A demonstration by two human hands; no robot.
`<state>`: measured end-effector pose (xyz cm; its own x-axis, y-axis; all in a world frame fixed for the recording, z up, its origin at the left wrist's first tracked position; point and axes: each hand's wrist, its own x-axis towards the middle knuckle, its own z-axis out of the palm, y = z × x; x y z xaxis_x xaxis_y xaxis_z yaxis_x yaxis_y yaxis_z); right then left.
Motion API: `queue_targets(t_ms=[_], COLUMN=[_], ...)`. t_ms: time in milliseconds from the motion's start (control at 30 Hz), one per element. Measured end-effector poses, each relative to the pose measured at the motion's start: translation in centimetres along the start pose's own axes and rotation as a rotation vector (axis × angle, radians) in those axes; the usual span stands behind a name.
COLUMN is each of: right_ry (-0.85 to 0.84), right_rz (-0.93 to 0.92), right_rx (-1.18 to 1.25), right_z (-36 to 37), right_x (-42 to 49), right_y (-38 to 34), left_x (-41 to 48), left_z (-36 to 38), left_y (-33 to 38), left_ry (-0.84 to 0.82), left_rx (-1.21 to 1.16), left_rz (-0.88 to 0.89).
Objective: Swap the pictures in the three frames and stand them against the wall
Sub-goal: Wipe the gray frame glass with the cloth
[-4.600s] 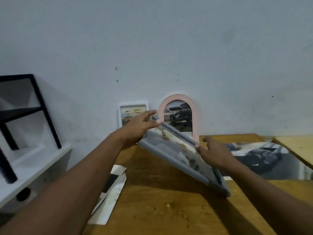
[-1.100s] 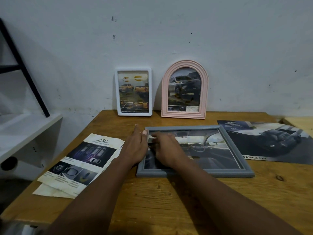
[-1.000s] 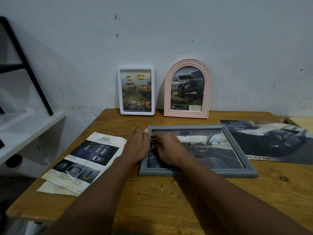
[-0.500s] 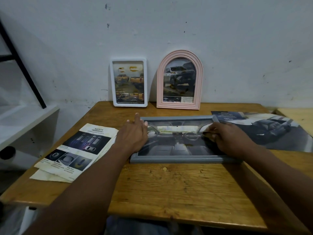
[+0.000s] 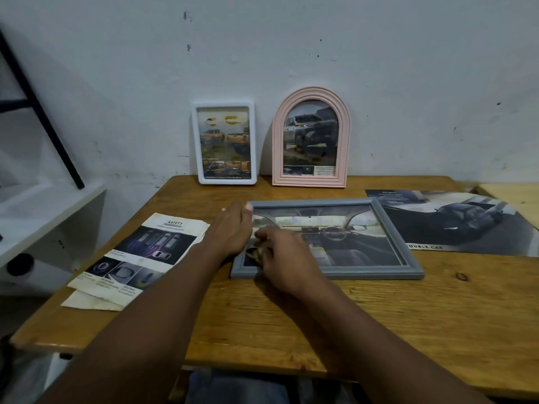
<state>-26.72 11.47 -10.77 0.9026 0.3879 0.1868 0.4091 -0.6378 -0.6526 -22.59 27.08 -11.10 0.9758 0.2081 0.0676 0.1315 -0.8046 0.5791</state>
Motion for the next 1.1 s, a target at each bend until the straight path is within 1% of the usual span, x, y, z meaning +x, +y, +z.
queue_targets(t_ms=[67,133,233,300,433,567,667,733,833,967,1000,1033,1100], right_ry=[-0.097,-0.187,-0.271,-0.301,-0.276,-0.223,-0.157,-0.124,-0.057,0.189,0.202,0.174,0.026], right_rz=[-0.031,-0.074,-0.176,-0.203,-0.168,-0.067,-0.004,-0.011,-0.014,-0.016,-0.033,-0.057,-0.112], right_rx=[0.089,0.111,0.058,-0.023,-0.179,-0.321,-0.411,-0.377,-0.229,-0.029,0.010,0.034,-0.008], right_z=[0.0,-0.7,-2.5,-4.2,-8.9,-13.8,-15.3,-15.0,-14.4,-13.2,-12.4,-11.4,-9.2], right_x=[0.9,1.3,0.7,0.1,-1.7,-4.2,-5.1,-5.3,-5.0,-3.0,-2.4,-1.9,-1.2], right_y=[0.0,0.6,2.5,4.1,7.3,10.9,12.6,12.8,12.7,10.5,9.5,8.6,7.6], left_x=[0.4,0.2,-0.2,-0.3,-0.1,-0.8,-1.5,-1.6,-1.4,-1.0,-1.0,-0.9,-1.0], left_z=[-0.4,-0.4,0.1,0.2,0.0,-0.4,-0.7,-0.9,-0.7,-0.2,-0.1,-0.1,-0.1], left_y=[-0.3,-0.4,-0.5,-0.4,-0.2,0.9,1.8,2.0,1.8,1.9,1.8,1.7,1.7], left_ry=[-0.011,-0.005,0.016,0.021,-0.019,-0.021,-0.024,-0.034,-0.042,-0.041,-0.038,-0.038,-0.044], left_rx=[-0.048,-0.057,0.039,0.116,0.267,0.352,0.414,0.437,0.455,0.451,0.453,0.456,0.456], left_rz=[-0.021,-0.020,0.019,0.037,0.042,0.061,0.096,0.105,0.106,0.120,0.123,0.124,0.116])
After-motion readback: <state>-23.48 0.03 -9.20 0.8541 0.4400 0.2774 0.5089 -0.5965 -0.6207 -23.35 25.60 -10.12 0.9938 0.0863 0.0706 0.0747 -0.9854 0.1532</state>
